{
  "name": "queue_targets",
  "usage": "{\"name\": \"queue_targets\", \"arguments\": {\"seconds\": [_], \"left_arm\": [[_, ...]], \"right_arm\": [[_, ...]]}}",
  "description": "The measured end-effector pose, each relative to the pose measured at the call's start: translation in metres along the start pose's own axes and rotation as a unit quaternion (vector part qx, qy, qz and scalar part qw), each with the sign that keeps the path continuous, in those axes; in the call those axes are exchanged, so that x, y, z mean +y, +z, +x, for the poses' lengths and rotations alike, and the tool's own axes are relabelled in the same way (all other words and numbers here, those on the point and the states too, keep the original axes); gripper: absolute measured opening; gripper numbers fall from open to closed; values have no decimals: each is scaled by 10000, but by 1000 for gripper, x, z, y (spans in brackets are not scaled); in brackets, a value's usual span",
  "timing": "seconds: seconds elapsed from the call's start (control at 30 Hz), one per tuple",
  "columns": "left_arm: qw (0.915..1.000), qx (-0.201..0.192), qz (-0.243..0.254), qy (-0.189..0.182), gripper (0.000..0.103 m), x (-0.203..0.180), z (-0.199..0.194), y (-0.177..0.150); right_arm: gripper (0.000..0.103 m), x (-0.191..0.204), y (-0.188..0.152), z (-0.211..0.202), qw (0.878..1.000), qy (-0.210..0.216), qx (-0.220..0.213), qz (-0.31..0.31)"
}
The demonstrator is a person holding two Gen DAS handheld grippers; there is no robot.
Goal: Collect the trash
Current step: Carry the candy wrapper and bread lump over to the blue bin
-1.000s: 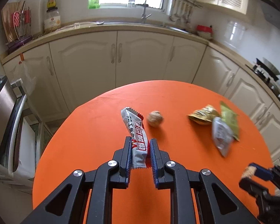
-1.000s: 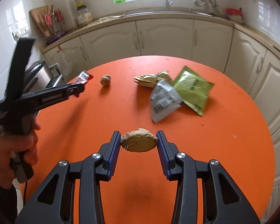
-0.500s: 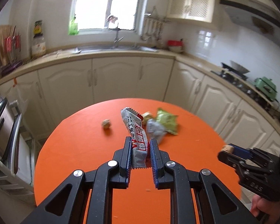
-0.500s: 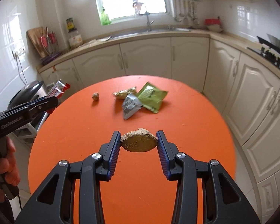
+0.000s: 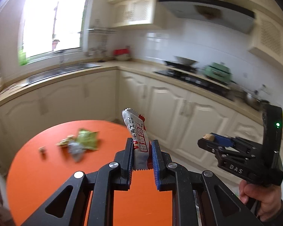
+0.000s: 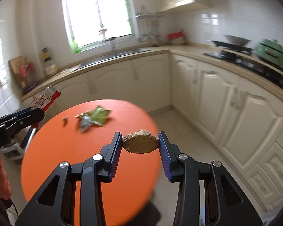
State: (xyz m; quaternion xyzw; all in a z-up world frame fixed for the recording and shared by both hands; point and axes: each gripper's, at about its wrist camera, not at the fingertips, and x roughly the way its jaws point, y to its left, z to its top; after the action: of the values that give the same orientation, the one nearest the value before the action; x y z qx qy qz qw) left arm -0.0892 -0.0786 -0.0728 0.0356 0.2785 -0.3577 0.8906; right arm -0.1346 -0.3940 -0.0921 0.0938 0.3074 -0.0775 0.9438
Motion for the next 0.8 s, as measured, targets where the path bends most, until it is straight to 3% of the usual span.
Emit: {"name": "queue_targets", "arguments": {"seconds": [0.13, 0.3, 0.57, 0.8], "left_arm": [[9977, 150, 339, -562, 14, -46, 31, 12], [9870, 541, 841, -1261, 14, -110, 83, 10], [9528, 1663, 1231, -2224, 14, -198, 185, -20], [9225, 2580, 1396, -2510, 14, -256, 275, -51]], "right_arm": [[39, -56, -9, -26, 9983, -502, -65, 300], [39, -138, -37, -53, 9898, -1185, 70, 790], [39, -249, -107, -56, 9665, -1889, 684, 1598], [39, -321, -174, -28, 9437, -1931, 1287, 2356]]}}
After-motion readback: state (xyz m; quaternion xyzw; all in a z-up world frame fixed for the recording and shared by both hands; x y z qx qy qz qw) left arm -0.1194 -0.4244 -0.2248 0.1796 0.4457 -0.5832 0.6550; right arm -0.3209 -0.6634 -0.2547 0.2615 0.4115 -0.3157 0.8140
